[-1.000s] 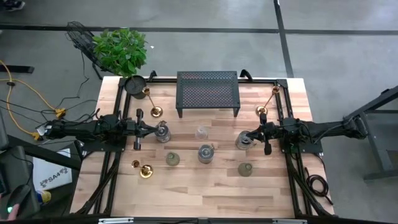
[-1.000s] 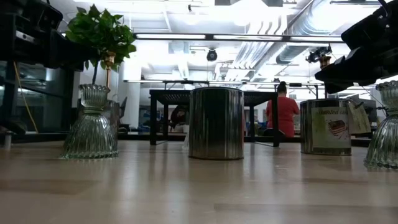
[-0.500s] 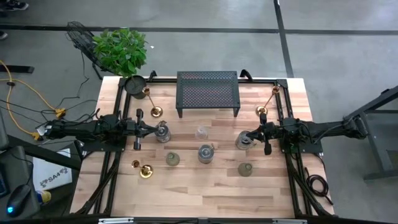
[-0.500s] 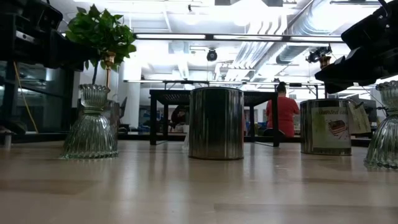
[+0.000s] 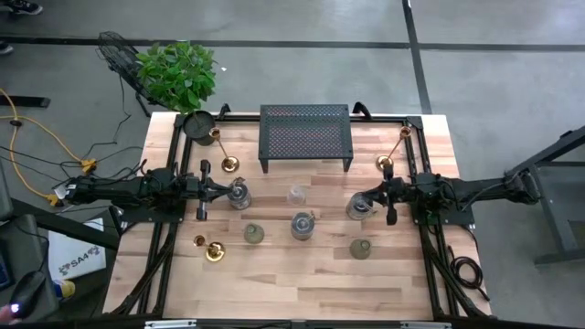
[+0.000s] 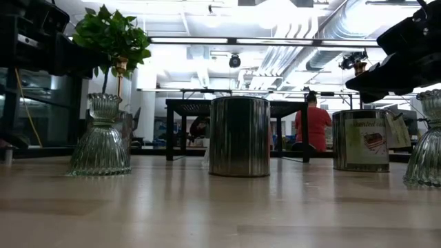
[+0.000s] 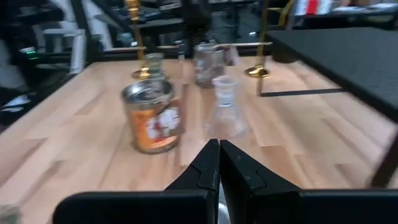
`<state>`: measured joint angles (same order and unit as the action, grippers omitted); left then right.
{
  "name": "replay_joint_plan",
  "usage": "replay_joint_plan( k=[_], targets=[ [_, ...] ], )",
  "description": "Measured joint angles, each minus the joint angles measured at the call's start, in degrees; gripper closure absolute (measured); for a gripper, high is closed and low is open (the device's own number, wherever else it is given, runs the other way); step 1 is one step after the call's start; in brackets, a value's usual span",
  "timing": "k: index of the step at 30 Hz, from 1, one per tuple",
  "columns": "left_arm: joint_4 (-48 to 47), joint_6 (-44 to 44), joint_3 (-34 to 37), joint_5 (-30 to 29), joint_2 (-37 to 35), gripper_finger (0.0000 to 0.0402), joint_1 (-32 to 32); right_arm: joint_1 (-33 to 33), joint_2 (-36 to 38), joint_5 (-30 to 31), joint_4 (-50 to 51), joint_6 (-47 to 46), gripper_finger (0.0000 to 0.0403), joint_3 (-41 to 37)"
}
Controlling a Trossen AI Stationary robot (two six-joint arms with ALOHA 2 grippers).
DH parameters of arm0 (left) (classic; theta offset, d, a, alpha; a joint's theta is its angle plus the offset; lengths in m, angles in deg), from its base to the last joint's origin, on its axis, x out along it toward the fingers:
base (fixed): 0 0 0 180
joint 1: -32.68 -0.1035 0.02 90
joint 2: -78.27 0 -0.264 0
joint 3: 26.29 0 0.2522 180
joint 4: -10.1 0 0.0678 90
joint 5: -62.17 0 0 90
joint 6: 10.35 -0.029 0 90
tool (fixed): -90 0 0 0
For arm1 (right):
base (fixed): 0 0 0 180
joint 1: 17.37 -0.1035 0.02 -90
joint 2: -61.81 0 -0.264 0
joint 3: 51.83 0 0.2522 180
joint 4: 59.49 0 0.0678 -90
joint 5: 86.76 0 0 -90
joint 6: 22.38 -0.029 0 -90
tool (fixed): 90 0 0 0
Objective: Pick & Place candle stick holders
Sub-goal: Put the top right gold candle holder on the shelf
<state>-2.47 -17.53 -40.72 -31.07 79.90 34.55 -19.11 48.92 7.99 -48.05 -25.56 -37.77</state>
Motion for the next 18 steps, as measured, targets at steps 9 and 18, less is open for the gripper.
replay_joint_plan(
  k=[9,18],
  targets=[
    [-0.01,0.01,0.0,0.0,0.0,0.0402,0.02,-0.02,0.0,2.44,-0.75,-2.05,0.04,0.0],
    [0.01,0.02,0.0,0.0,0.0,0.0402,0.02,-0.02,0.0,-0.46,-0.29,-26.52,0.04,0.01]
  ],
)
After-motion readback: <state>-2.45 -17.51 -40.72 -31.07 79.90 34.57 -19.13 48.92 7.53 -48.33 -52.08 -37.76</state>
